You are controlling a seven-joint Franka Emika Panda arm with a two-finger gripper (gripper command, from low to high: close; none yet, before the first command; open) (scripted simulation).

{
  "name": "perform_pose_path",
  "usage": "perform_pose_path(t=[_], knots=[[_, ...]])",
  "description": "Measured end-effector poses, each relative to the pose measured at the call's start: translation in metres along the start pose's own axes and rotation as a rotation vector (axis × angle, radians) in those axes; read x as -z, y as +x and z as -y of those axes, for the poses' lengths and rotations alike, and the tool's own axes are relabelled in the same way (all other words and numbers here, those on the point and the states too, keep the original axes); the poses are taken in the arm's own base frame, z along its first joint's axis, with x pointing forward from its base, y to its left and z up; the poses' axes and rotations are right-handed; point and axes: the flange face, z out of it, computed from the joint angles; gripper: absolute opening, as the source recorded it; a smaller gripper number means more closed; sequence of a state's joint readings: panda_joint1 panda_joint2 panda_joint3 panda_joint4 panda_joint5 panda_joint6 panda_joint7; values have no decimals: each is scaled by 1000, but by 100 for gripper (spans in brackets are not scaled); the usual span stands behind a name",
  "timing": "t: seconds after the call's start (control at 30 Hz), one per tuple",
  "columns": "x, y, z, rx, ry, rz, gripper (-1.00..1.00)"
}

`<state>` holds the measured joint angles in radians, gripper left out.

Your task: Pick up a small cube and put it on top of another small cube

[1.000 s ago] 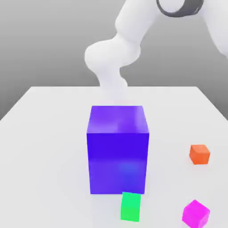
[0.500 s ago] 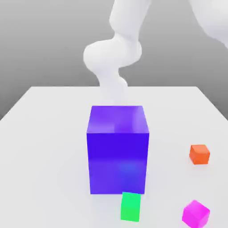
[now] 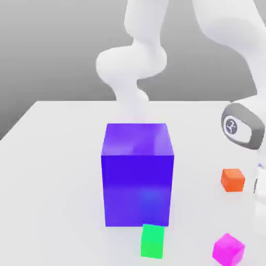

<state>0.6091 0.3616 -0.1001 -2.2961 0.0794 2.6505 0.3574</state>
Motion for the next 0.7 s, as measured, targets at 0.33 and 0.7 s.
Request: perform_pose_path(t=[0.33,0.7], knots=[[-58,7,-39,-206,0,-5,-100],[7,5,-67,-222,-5,-5,-100]])
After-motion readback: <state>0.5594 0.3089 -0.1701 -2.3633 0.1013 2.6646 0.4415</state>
